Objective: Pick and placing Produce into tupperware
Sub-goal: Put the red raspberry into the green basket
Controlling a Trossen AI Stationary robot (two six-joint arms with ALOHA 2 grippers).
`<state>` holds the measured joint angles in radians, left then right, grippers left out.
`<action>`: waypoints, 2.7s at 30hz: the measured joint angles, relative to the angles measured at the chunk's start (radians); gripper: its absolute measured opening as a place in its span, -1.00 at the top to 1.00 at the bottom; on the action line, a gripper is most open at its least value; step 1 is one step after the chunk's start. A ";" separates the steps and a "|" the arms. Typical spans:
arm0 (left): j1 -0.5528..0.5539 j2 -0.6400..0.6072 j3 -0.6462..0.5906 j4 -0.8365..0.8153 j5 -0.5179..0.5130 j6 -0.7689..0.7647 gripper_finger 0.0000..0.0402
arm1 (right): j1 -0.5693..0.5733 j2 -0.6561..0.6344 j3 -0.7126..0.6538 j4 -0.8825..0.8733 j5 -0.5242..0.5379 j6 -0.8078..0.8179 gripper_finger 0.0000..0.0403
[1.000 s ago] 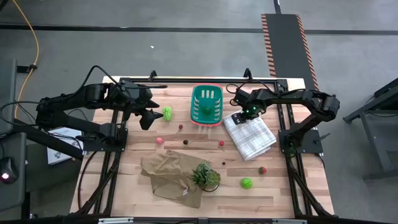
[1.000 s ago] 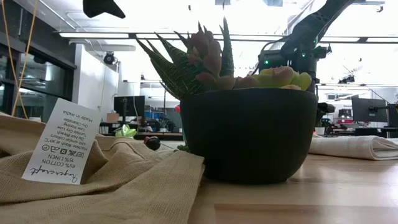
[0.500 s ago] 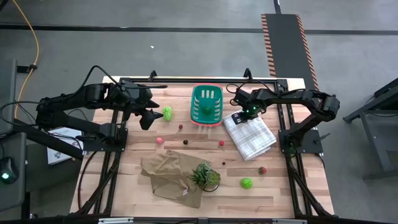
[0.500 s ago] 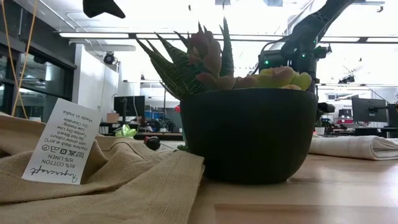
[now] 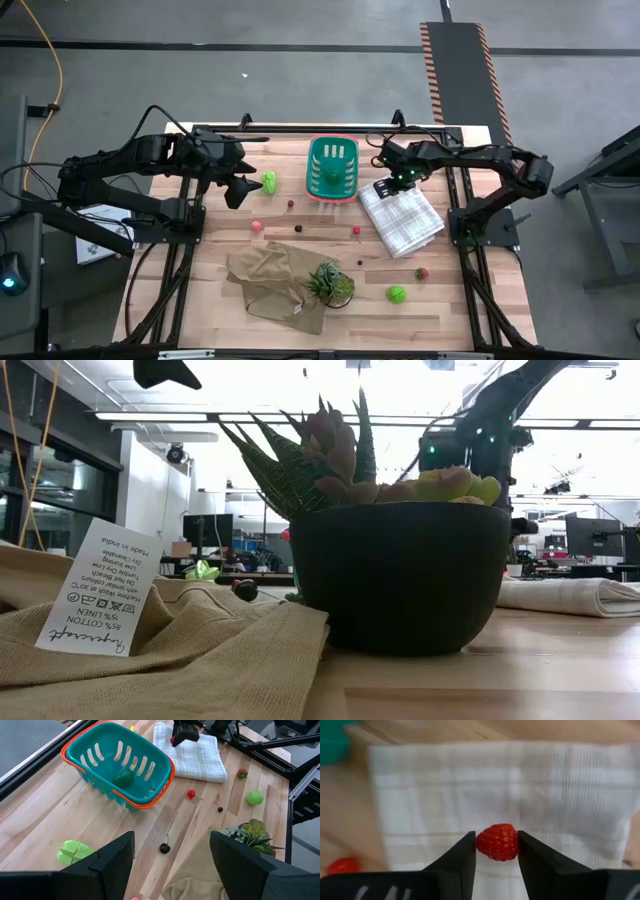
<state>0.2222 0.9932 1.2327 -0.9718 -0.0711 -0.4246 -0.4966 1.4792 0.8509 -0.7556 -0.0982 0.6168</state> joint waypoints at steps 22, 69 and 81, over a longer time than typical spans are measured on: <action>0.000 0.000 0.000 0.000 0.000 -0.015 -0.24 | 0.042 -0.279 0.241 -0.032 -0.039 -0.077 0.44; 0.000 0.000 0.000 0.001 -0.027 -0.044 -0.24 | 0.184 0.099 0.656 0.074 -0.046 -0.265 0.44; 0.000 0.000 0.000 0.001 -0.027 0.010 -0.24 | 0.120 0.317 0.932 -0.188 0.019 -0.308 0.44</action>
<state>0.2222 0.9932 1.2330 -0.9710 -0.0985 -0.4142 -0.3770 1.7961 1.7832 -0.9434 -0.0788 0.3091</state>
